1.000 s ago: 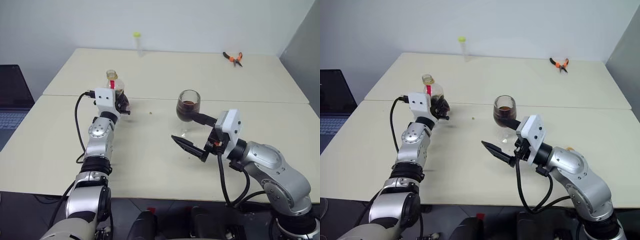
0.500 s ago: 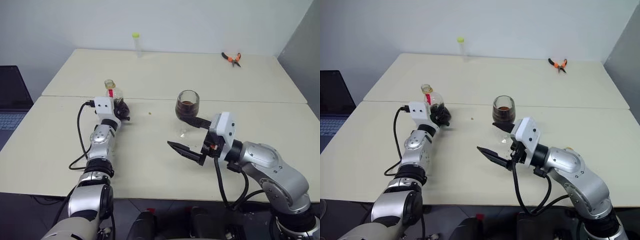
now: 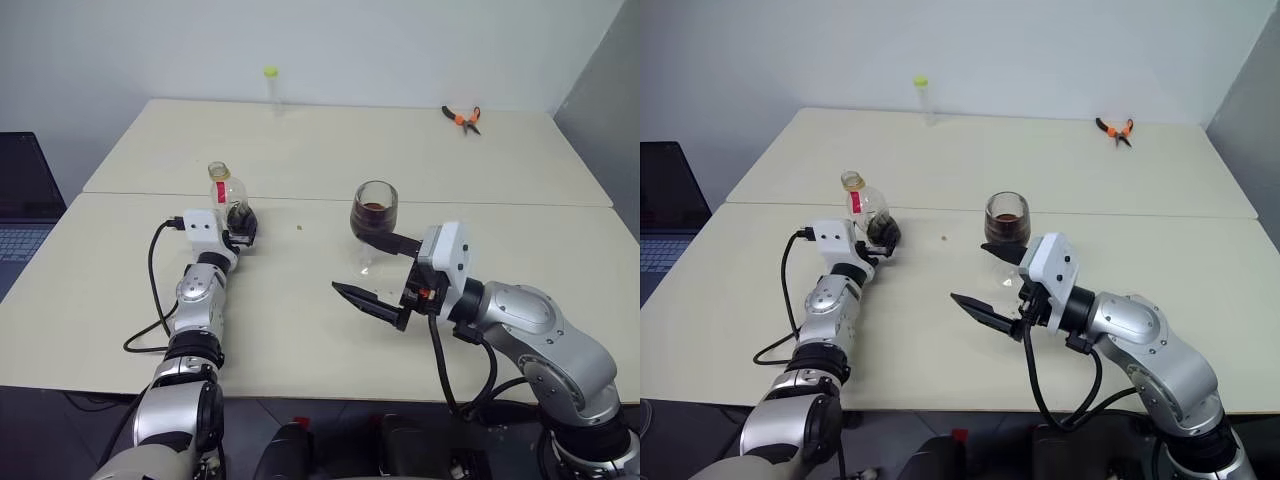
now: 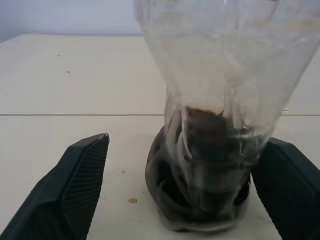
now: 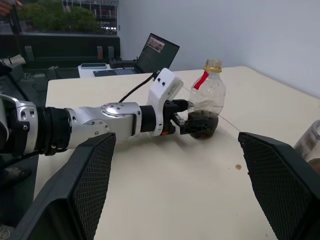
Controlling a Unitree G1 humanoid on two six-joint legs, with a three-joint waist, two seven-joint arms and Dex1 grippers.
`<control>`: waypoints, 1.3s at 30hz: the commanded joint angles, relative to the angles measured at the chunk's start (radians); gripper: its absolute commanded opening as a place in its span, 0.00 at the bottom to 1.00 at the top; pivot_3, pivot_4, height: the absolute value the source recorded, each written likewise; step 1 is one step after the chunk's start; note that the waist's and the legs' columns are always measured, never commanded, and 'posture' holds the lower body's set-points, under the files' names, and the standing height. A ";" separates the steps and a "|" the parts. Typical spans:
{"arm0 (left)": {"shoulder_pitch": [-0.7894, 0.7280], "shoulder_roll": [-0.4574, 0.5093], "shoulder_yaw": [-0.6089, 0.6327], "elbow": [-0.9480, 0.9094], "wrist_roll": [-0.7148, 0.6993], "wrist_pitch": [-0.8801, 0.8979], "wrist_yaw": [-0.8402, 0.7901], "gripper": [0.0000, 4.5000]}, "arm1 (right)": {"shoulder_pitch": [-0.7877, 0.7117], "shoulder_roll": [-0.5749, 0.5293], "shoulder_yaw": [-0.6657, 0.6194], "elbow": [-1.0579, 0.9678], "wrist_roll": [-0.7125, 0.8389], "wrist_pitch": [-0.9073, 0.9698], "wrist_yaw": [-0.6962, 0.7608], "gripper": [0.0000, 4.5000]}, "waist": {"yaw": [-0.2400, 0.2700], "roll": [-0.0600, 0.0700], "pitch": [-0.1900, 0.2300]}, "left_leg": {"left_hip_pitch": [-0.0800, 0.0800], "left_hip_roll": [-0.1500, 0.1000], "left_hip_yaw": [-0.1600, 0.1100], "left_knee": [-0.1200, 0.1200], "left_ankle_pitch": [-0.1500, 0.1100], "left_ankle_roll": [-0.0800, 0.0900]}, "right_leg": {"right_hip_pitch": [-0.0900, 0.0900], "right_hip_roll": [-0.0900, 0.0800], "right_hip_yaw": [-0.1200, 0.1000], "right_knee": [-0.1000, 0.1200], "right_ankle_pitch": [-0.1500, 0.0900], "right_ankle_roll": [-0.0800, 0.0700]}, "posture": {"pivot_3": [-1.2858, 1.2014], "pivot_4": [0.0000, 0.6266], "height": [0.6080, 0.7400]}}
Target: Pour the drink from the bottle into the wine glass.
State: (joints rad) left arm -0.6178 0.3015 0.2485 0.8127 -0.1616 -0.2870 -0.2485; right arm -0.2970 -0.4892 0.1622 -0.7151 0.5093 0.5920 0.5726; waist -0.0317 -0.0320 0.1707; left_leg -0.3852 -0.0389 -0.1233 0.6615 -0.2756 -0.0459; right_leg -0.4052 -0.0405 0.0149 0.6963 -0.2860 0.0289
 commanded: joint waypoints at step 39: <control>0.554 -0.083 -0.072 -0.974 0.011 0.456 0.119 0.99 | 0.259 0.361 -0.275 0.620 -0.333 -0.695 -0.367 0.94 | 0.003 0.003 -0.002 | 0.003 0.001 0.004 -0.002 -0.001 0.002 | 0.002 0.001 0.004 0.000 0.000 0.000 | 0.52 0.24 1.00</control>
State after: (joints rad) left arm -0.0497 0.2163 0.1802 -0.1495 -0.1545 0.2030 -0.1229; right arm -0.0223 -0.1291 -0.1076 -0.0810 0.1774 -0.0808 0.2077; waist -0.0287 -0.0285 0.1685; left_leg -0.3822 -0.0375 -0.1190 0.6597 -0.2771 -0.0440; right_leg -0.4035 -0.0396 0.0185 0.6961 -0.2861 0.0287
